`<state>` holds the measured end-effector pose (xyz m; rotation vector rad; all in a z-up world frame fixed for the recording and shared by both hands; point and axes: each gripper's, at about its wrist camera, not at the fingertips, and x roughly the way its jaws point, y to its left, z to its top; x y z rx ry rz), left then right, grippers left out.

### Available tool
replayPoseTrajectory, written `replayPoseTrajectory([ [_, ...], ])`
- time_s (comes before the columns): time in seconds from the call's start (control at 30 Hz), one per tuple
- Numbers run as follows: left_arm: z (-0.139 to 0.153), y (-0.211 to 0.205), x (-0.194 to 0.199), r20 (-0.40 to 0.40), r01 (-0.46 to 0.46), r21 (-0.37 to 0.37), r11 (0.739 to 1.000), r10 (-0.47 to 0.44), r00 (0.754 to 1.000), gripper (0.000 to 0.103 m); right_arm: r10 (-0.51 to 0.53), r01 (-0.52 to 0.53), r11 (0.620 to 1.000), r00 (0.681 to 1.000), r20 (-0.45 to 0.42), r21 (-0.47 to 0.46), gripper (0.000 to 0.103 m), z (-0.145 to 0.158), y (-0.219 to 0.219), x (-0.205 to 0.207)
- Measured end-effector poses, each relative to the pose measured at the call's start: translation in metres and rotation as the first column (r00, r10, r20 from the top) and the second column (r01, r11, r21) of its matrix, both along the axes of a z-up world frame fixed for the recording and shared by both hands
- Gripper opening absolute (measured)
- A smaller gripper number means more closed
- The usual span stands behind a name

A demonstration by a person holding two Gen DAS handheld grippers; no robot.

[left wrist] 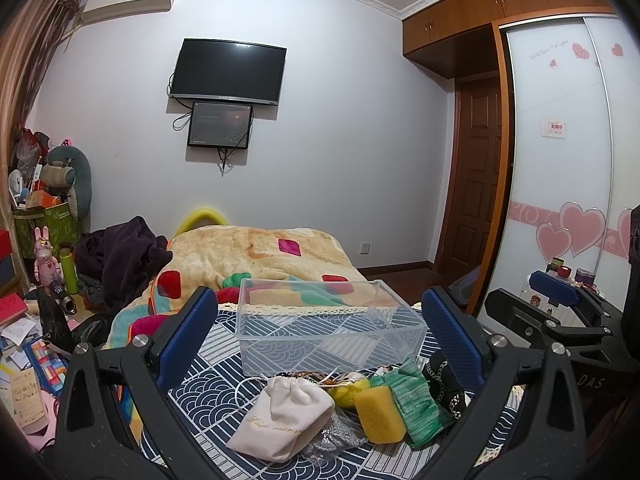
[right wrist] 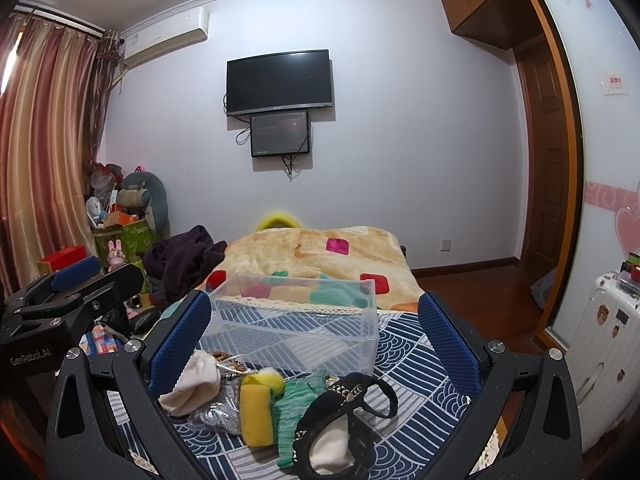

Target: Organize soft objects

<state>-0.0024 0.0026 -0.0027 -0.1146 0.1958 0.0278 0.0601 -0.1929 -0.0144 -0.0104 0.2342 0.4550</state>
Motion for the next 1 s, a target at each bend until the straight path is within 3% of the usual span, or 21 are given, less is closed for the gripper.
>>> replayPoseTrajectory([
  [0.4, -0.007, -0.004, 0.007, -0.029, -0.001, 0.040, 0.999, 0.003, 1.000, 0.103, -0.007, 0.007, 1.000, 0.999, -0.037, 0.002, 0.103, -0.006, -0.003, 0.009],
  [0.6, -0.035, 0.000, 0.030, -0.153, -0.022, 0.041, 0.999, 0.028, 0.988, 0.103, -0.048, 0.049, 0.999, 0.991, -0.121, 0.002, 0.103, -0.021, -0.016, 0.029],
  [0.77, -0.063, 0.015, 0.049, -0.261, -0.040, -0.019, 0.999, 0.033, 0.965, 0.103, -0.054, 0.059, 0.998, 0.974, -0.221, 0.015, 0.103, -0.037, -0.026, 0.047],
  [1.0, -0.100, 0.032, 0.069, -0.394, -0.064, -0.081, 0.995, 0.027, 0.919, 0.087, -0.034, 0.032, 0.999, 0.934, -0.355, -0.012, 0.103, -0.069, -0.025, 0.058],
])
